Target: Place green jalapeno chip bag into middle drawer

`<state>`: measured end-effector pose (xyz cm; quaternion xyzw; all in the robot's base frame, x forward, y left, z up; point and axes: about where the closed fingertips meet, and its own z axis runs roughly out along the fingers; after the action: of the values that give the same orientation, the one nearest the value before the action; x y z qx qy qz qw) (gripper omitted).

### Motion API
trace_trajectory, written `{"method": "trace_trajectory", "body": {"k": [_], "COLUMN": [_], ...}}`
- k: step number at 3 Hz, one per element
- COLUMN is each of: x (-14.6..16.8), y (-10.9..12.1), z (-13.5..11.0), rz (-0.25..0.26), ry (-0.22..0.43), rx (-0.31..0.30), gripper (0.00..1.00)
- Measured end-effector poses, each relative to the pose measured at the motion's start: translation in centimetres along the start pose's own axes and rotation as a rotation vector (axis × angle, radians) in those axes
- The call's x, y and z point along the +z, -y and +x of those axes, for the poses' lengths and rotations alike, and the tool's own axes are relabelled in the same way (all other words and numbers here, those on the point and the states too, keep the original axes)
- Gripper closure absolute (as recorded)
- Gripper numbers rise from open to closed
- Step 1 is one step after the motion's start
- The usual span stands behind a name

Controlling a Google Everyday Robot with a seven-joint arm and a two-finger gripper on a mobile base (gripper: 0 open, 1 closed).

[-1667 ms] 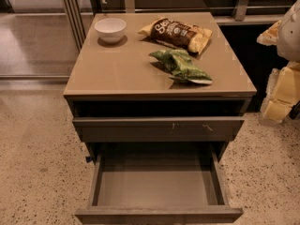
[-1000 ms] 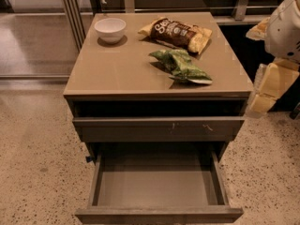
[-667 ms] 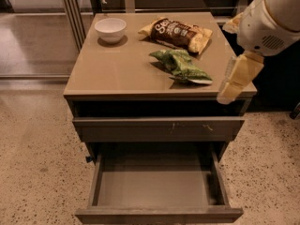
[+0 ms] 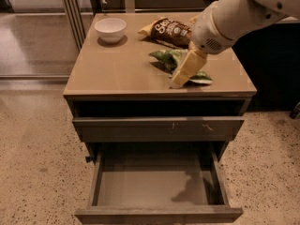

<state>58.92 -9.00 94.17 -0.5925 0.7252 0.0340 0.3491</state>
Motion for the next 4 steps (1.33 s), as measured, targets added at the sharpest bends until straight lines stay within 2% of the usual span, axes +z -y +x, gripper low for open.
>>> {"method": "trace_trajectory", "body": {"k": [1,2,3,4], "x": [0.1,0.0,0.7,2.0], "y": [0.9,0.8,1.1,1.6], "z": [-0.5,0.0,2.1,4.4], "rz": [0.033,0.05,0.092,0.114], "ry": [0.019,0.005,-0.023,-0.03], "rx": [-0.001,-0.004,-0.011,0.011], "gripper": [0.0,0.0,0.0,0.0]}}
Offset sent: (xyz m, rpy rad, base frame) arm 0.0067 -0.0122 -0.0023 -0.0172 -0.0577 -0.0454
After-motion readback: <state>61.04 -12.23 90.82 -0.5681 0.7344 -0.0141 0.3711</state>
